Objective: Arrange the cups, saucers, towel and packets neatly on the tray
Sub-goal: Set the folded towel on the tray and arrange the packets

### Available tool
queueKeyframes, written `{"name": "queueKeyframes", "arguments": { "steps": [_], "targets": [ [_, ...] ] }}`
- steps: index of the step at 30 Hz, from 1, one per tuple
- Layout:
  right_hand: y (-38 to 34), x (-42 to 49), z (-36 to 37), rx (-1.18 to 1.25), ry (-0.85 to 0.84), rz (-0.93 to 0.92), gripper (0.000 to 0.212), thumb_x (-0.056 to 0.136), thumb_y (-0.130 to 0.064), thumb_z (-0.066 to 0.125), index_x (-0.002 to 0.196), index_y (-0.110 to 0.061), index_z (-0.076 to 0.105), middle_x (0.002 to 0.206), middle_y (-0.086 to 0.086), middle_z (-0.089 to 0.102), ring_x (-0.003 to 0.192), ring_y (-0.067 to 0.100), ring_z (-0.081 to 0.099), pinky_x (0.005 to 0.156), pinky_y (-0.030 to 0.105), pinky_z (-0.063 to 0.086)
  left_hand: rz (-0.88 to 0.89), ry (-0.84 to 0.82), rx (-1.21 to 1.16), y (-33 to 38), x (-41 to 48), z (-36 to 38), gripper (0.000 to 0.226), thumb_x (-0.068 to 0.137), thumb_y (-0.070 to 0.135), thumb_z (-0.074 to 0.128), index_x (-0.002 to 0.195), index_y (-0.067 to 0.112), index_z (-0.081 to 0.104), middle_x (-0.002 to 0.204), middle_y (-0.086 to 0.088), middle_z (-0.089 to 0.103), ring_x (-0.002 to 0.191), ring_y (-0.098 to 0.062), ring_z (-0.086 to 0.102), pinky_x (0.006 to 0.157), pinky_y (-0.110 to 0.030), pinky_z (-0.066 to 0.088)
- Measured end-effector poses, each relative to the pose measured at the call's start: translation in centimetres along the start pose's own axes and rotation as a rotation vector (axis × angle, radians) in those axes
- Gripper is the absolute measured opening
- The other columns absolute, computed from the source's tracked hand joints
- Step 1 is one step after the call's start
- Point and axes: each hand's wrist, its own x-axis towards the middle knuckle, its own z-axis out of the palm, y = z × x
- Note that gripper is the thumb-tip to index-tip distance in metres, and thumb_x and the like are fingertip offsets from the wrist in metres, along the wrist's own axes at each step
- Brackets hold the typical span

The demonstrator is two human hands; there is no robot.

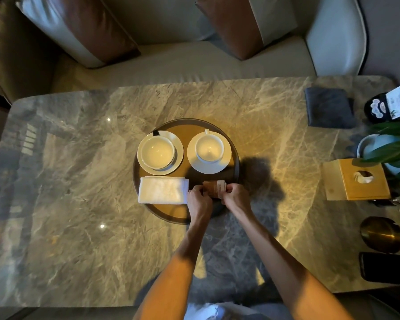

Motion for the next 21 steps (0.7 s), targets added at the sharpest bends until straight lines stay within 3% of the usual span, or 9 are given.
{"name": "queueKeyframes", "arguments": {
  "steps": [6,9,12,17,21],
  "targets": [
    [0.1,-0.1,0.1,-0.068,0.001,-0.062,0.032,0.09,-0.014,0.067,0.121,-0.006,0.065,0.115,0.014,0.07,0.106,0.027,0.067,0.093,0.041,0.054,0.001,0.006,0.012,-0.3,0.1,-0.2,0.025,0.093,0.004,0.057,0.116,0.005,0.066,0.109,-0.011,0.07,0.099,-0.02,0.064,0.079,-0.026,0.049],
    [0.3,-0.3,-0.6,-0.191,0.019,-0.229,0.056,0.089,-0.014,0.069,0.141,-0.011,0.048,0.13,0.015,0.055,0.123,0.028,0.055,0.102,0.04,0.048,0.013,0.0,0.012,-0.4,0.2,-0.3,0.027,0.091,0.003,0.056,0.116,0.005,0.066,0.109,-0.011,0.071,0.098,-0.02,0.065,0.081,-0.028,0.053],
    [0.6,-0.5,-0.9,-0.322,-0.03,-0.432,0.066,0.089,-0.011,0.067,0.148,-0.016,0.039,0.133,0.014,0.049,0.123,0.027,0.055,0.098,0.04,0.051,0.019,-0.006,0.006,-0.3,0.2,-0.2,0.026,0.089,0.003,0.058,0.113,0.005,0.067,0.105,-0.009,0.071,0.089,-0.014,0.06,0.072,-0.021,0.047],
    [0.6,-0.5,-0.6,-0.489,-0.044,-0.53,0.047,0.094,-0.013,0.058,0.14,-0.015,0.047,0.124,0.012,0.052,0.108,0.029,0.064,0.087,0.041,0.055,0.028,-0.017,-0.001,-0.4,-0.1,-0.3,0.025,0.086,0.005,0.062,0.11,0.005,0.069,0.093,-0.004,0.069,0.082,-0.013,0.059,0.062,-0.015,0.041],
    [0.1,-0.3,-0.7,-0.541,-0.025,-0.542,0.032,0.094,-0.015,0.057,0.126,-0.013,0.053,0.115,0.012,0.054,0.098,0.029,0.066,0.081,0.04,0.056,0.055,-0.018,0.004,-0.3,0.2,-0.3,0.023,0.088,0.009,0.062,0.11,0.007,0.069,0.094,-0.005,0.071,0.084,-0.014,0.062,0.066,-0.018,0.044]
  ]
}}
